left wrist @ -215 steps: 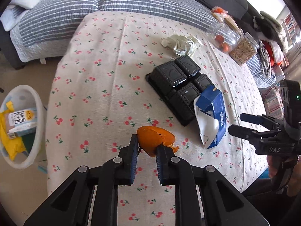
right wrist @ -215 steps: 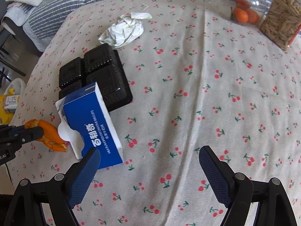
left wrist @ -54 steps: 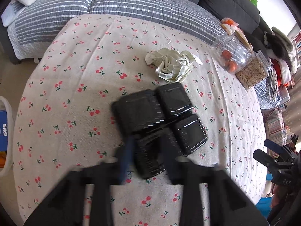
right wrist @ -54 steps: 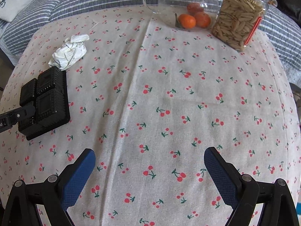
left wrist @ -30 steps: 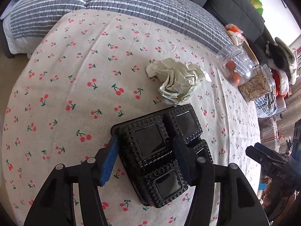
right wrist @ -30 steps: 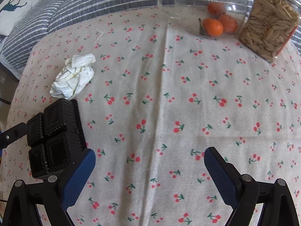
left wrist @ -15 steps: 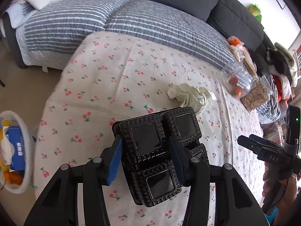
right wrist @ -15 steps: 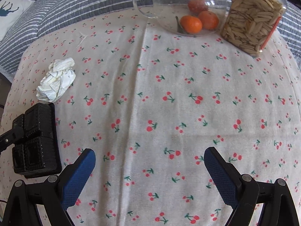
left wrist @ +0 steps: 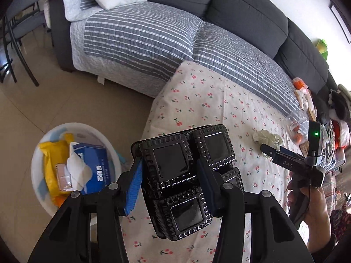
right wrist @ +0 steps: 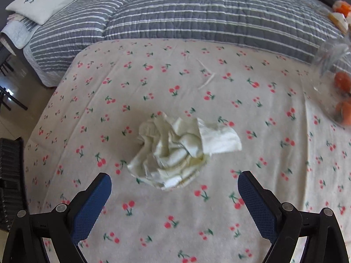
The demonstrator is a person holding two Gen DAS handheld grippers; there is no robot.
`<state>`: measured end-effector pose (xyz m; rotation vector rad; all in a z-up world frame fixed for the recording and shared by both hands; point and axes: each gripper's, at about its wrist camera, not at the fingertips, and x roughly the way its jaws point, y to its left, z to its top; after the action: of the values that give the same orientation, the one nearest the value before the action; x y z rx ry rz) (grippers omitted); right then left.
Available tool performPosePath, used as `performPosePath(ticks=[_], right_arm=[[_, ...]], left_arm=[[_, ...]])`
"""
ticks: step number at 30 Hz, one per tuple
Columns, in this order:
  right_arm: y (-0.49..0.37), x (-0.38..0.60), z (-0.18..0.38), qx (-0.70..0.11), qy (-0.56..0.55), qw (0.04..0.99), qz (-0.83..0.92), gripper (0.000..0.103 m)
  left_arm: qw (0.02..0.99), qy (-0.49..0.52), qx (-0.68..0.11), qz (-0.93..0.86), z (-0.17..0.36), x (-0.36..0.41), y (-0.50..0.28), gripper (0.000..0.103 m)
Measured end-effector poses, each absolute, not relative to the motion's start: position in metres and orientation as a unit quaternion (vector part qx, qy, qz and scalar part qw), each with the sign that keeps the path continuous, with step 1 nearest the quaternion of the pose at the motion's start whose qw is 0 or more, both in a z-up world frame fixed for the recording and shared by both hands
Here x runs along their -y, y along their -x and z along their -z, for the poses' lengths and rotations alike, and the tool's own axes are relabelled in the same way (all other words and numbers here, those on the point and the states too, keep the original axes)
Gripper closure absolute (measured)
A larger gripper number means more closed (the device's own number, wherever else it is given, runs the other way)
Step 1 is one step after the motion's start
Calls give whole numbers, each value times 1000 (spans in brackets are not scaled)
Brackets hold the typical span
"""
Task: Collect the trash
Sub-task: 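Grasp the crumpled tissue with right gripper while left lifts the black tray, then drop the black tray into the bin with left while right carries the tissue over it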
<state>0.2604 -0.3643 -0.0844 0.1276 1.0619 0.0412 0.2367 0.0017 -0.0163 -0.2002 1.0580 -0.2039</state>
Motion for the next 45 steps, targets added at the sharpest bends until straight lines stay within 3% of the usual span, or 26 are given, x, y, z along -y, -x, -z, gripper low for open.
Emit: performPosePath(ticks=[3,9,11,28,45], right_arm=[[-271,356,99,-510,-50,859,-11,9],[-273,353,117,-517,-19,856,13,44],[-270,355,114,-518,-19,855,8,67],[-198,369,57,-520,-58,852,-22,69],[-174,270,35,-509,-24,851,-125,69]], left_arm=[[854,98,-504,90,17,-13,-234,51],[856,98,-502,77,17,-29,-229,51],[857,100,-500,74,16,-35,-227,51],[872,128,-472,38,-2,-97,-201,50],[876,122,-457,-96,31,-175,-218,50]])
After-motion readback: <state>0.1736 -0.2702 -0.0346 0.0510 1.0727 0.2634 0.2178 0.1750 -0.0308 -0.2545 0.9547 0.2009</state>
